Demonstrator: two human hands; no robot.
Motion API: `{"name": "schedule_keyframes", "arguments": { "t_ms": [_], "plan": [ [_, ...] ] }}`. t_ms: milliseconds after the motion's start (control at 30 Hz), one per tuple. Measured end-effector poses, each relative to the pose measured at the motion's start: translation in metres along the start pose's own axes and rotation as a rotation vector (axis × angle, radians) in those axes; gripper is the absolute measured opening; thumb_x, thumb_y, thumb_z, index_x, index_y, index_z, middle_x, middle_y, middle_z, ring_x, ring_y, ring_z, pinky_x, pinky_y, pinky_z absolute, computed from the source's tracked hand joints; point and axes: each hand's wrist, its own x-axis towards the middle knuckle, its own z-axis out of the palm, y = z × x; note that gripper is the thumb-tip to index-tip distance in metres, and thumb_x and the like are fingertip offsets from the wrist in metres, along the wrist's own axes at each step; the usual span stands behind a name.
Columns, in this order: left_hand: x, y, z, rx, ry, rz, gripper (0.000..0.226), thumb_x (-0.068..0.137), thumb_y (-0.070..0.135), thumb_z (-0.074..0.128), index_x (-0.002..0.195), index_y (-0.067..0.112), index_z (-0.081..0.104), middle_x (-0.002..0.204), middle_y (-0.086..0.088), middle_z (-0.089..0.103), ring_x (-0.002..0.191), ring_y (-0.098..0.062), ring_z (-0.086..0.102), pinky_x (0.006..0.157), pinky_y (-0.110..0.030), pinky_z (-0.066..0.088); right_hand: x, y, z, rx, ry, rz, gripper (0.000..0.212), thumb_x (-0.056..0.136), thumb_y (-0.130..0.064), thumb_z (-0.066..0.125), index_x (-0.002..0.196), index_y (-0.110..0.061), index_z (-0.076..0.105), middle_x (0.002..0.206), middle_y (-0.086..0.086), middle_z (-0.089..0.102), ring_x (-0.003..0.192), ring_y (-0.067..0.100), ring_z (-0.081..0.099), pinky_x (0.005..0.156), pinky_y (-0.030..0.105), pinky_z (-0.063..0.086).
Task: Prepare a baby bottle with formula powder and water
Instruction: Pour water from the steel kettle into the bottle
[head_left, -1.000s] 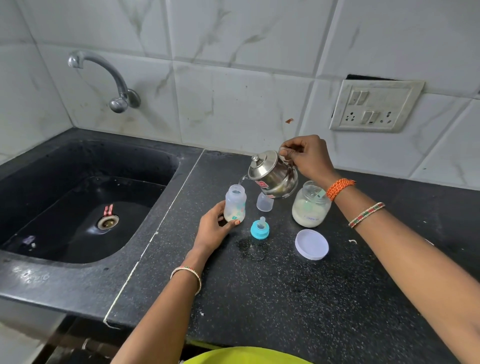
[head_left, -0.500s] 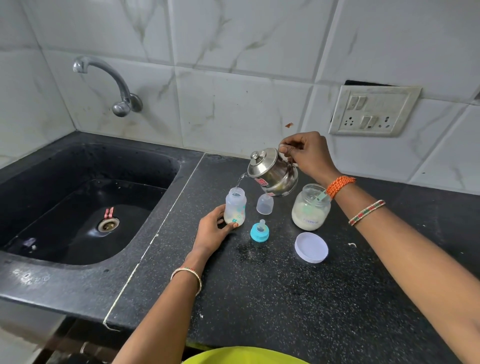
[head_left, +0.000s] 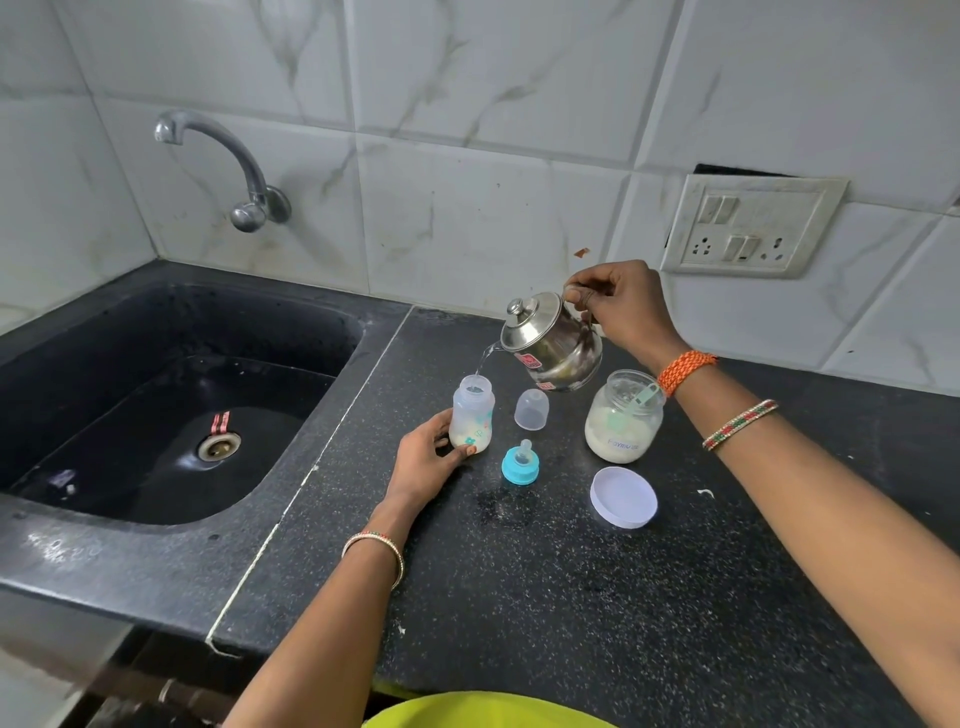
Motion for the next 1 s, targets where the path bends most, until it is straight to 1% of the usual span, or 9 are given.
{"name": "schedule_keyframes", "arguments": {
  "t_ms": [67, 133, 333, 433, 600, 800, 1000],
  "plan": [
    [-0.0001, 0.0006, 0.0002, 0.003, 0.002, 0.000, 0.059, 0.080, 0.004, 0.071, 0.134, 0.011, 0.048, 0.131, -0.003, 0.058, 0.110, -0.003, 0.052, 0.098, -0.017, 0.039, 0.0007, 0.0000, -0.0011, 0.001, -0.002, -0.002, 0.015, 0.082, -0.004, 0.070, 0.096, 0.000, 0.073, 0.088, 0.015, 0.072, 0.081, 0.027, 0.070, 0.079, 0.043, 0.059],
    [0.0000, 0.0006, 0.0003, 0.002, 0.003, -0.003, 0.059, 0.080, 0.004, 0.071, 0.134, 0.010, 0.048, 0.131, -0.003, 0.058, 0.110, -0.003, 0.052, 0.096, -0.016, 0.038, 0.0015, -0.0001, -0.0019, -0.010, 0.000, -0.011, 0.016, 0.083, -0.005, 0.070, 0.097, 0.001, 0.072, 0.089, 0.016, 0.072, 0.082, 0.027, 0.070, 0.080, 0.043, 0.059],
    [0.0012, -0.0023, 0.0006, 0.018, -0.004, -0.008, 0.063, 0.079, 0.007, 0.073, 0.136, 0.012, 0.047, 0.134, -0.003, 0.057, 0.114, -0.005, 0.053, 0.101, -0.020, 0.040, 0.0023, -0.0025, -0.0035, -0.013, -0.002, -0.027, 0.017, 0.083, -0.004, 0.069, 0.098, 0.001, 0.072, 0.090, 0.015, 0.072, 0.080, 0.023, 0.069, 0.080, 0.039, 0.059],
    [0.0011, -0.0021, 0.0006, 0.024, -0.005, -0.006, 0.064, 0.078, 0.006, 0.073, 0.136, 0.013, 0.047, 0.134, -0.003, 0.057, 0.114, -0.004, 0.052, 0.100, -0.019, 0.040, 0.0031, -0.0034, -0.0031, -0.030, -0.006, -0.039, 0.017, 0.083, -0.004, 0.069, 0.099, 0.000, 0.072, 0.090, 0.014, 0.072, 0.078, 0.020, 0.068, 0.080, 0.037, 0.059],
    [0.0007, -0.0017, 0.0007, 0.035, -0.003, -0.004, 0.064, 0.078, 0.005, 0.073, 0.136, 0.012, 0.046, 0.135, -0.003, 0.056, 0.113, -0.002, 0.050, 0.099, -0.017, 0.038, 0.0051, -0.0033, -0.0042, -0.048, -0.004, -0.057, 0.015, 0.082, -0.004, 0.070, 0.097, -0.001, 0.073, 0.089, 0.016, 0.072, 0.081, 0.026, 0.069, 0.080, 0.038, 0.058],
    [0.0002, 0.0000, 0.0013, 0.030, 0.007, 0.005, 0.061, 0.078, 0.004, 0.072, 0.134, 0.011, 0.048, 0.131, -0.004, 0.058, 0.108, 0.000, 0.051, 0.094, -0.011, 0.038, 0.0076, -0.0051, -0.0073, -0.052, -0.004, -0.061, 0.016, 0.081, -0.005, 0.071, 0.096, 0.000, 0.073, 0.090, 0.014, 0.073, 0.080, 0.024, 0.070, 0.081, 0.037, 0.058],
    [0.0006, -0.0010, 0.0013, 0.033, 0.007, 0.003, 0.062, 0.079, 0.006, 0.073, 0.135, 0.011, 0.048, 0.133, -0.004, 0.058, 0.110, -0.001, 0.051, 0.095, -0.014, 0.039, 0.0090, -0.0058, -0.0087, -0.033, -0.001, -0.052, 0.017, 0.081, -0.004, 0.070, 0.097, 0.001, 0.073, 0.094, 0.015, 0.073, 0.084, 0.025, 0.070, 0.082, 0.039, 0.058]
  ]
}}
